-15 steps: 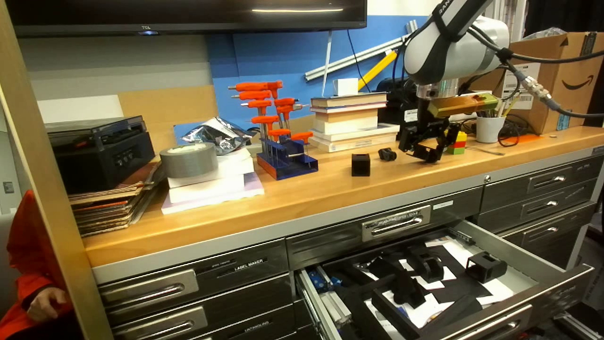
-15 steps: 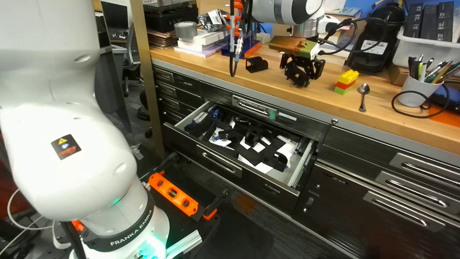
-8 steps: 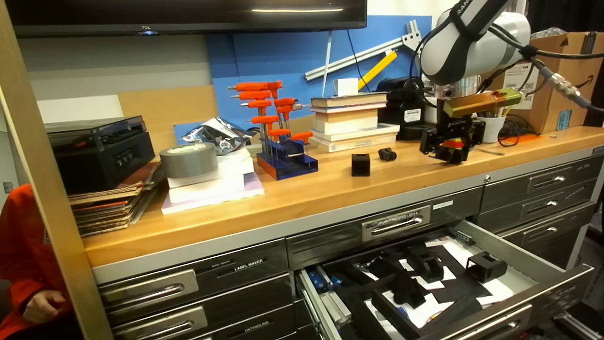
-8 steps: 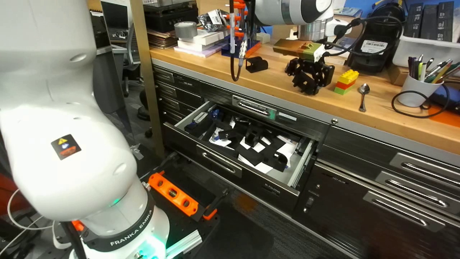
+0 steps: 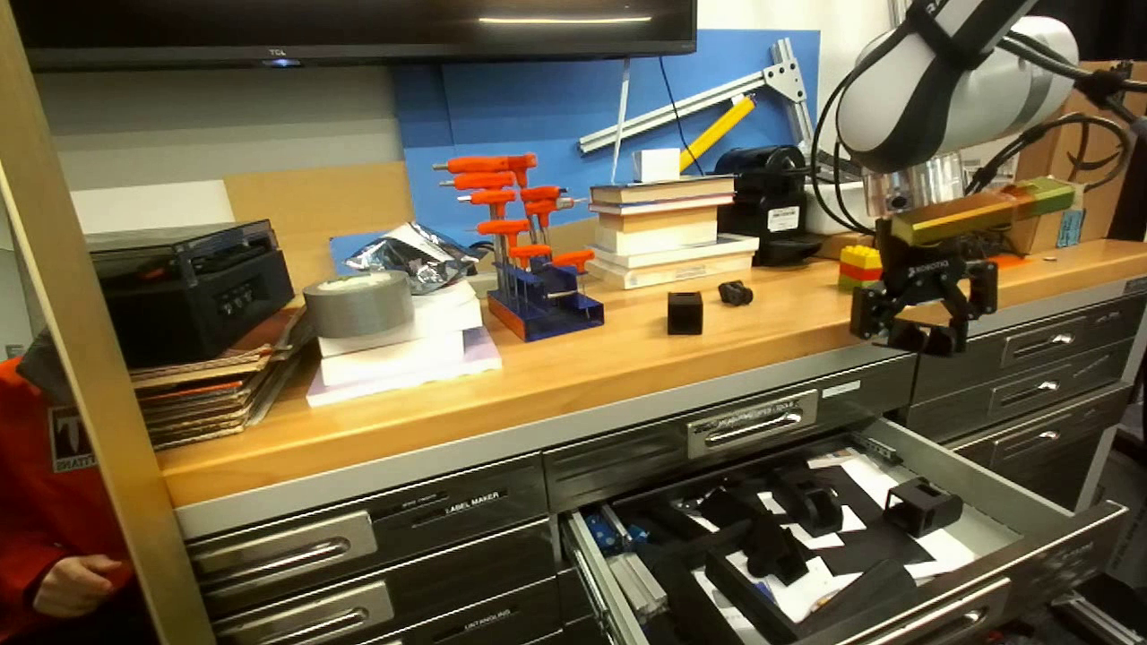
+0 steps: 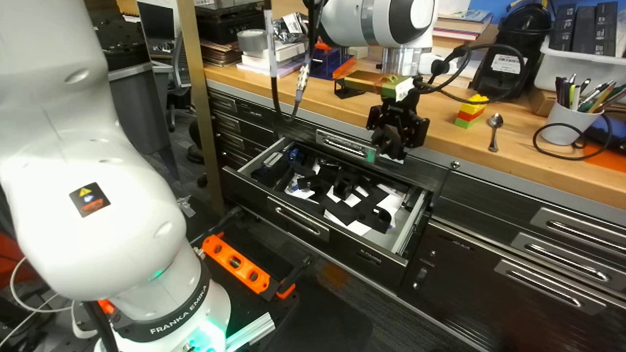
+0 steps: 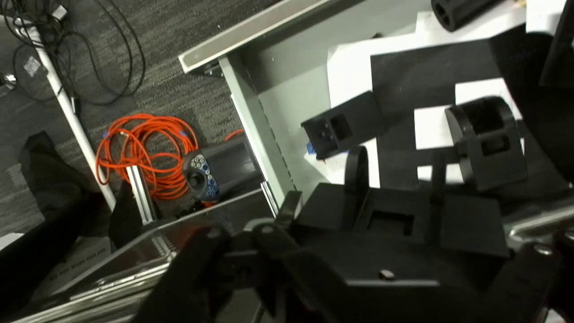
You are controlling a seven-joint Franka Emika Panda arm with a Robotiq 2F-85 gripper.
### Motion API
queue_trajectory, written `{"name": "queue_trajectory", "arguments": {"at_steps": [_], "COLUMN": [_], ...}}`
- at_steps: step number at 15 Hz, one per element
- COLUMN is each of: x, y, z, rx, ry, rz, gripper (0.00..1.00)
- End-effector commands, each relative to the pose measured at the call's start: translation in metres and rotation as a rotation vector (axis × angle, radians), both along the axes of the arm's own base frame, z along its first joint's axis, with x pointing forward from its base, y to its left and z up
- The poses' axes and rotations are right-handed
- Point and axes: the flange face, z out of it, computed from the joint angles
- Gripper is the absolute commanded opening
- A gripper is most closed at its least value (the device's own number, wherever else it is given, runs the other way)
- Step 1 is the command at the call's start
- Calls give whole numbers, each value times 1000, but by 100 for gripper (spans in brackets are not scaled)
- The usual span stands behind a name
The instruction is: Put the black objects in the drawer and close it
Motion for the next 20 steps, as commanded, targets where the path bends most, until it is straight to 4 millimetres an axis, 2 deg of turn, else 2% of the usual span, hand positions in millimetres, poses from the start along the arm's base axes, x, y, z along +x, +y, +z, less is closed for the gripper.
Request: {"name": "queue_trajectory", "arguments": {"at_steps": [1, 6, 10, 16, 19, 20], "x": [-32, -46, -54, -48, -48, -48], "y": [22, 53, 68, 70, 67, 66], "z": [-17, -70, -106, -153, -168, -171], "rx": [12, 13, 36, 122, 145, 148], "ry": [38, 107, 139, 102, 105, 102], "rz": [-2, -18, 2, 25, 27, 15], "gripper": [37, 37, 37, 37, 37, 87]}}
